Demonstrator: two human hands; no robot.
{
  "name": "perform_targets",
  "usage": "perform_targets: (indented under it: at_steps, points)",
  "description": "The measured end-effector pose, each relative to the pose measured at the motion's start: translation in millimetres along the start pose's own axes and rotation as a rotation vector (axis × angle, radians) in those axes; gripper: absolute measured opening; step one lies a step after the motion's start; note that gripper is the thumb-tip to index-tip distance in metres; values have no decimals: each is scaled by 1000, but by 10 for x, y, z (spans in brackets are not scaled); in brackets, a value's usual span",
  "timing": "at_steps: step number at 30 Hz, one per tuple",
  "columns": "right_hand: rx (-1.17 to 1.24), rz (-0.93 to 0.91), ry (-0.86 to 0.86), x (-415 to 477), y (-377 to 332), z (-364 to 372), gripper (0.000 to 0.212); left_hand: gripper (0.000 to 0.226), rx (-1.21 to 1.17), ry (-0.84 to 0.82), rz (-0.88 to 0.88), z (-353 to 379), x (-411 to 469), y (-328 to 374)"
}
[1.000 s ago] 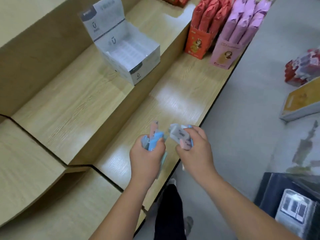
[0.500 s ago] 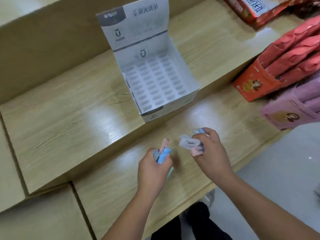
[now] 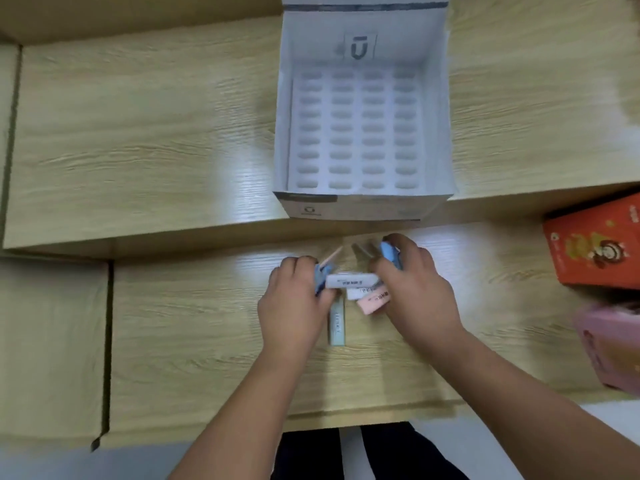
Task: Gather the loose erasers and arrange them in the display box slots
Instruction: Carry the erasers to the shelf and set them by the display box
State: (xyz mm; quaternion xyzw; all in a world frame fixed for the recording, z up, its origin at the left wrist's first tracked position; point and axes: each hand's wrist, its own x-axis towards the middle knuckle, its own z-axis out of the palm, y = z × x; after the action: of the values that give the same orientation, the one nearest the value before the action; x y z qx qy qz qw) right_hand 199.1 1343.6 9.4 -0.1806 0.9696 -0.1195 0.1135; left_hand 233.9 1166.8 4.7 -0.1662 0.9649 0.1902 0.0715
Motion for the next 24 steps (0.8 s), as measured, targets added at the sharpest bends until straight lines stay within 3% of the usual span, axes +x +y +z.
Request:
perform_targets:
  at_steps: [8,14,18,24]
  points:
    - [-40,-99,-56,-3,111,148,52,48,165,81,72,152,-76,-89]
    - [-36,-133,-106,44,125,47,78,74,12,-13,93,101,-101,-175]
    - [-71,-178,-178,52,156,-59,87,93,-226,-130,120,-62,-123,-299]
    - [-9,-266,-186,18,-66,-131,79,55,-370,-169,135,-255,-69,-535]
